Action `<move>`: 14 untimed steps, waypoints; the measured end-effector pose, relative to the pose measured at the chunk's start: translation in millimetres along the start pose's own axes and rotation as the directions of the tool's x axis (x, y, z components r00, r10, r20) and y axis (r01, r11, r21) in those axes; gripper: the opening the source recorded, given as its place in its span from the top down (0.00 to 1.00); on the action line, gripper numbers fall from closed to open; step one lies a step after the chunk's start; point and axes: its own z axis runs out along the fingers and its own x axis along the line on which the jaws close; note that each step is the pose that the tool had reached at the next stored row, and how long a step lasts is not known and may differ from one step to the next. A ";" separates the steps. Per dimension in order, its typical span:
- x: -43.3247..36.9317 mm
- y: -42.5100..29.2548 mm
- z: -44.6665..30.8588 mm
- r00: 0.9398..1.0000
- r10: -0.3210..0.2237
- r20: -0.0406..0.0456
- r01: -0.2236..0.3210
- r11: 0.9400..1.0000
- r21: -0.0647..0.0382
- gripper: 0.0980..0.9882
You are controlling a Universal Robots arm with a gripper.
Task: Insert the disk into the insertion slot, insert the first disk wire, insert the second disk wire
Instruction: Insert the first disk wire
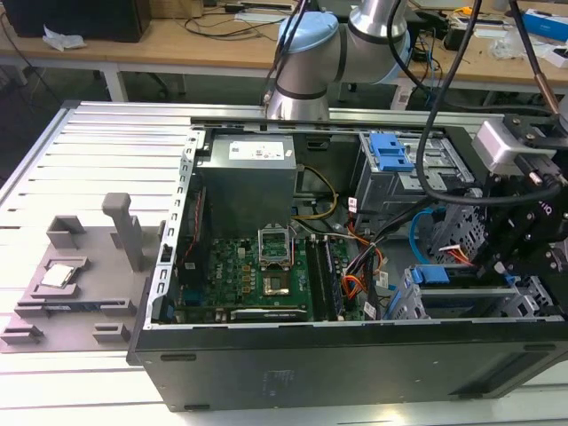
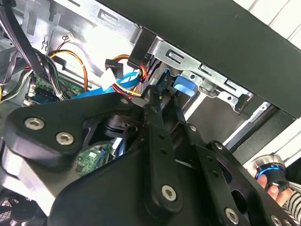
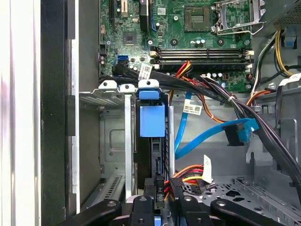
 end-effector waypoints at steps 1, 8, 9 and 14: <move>0.0 0.1 -2.7 1.000 0.000 0.000 0.000 1.000 0.000 0.81; -0.3 1.5 -34.9 1.000 0.000 0.000 0.000 1.000 0.000 0.81; -0.6 1.6 -38.1 1.000 0.000 0.000 0.000 1.000 0.000 0.90; -0.8 2.1 -49.4 1.000 0.000 0.000 0.000 1.000 0.000 0.99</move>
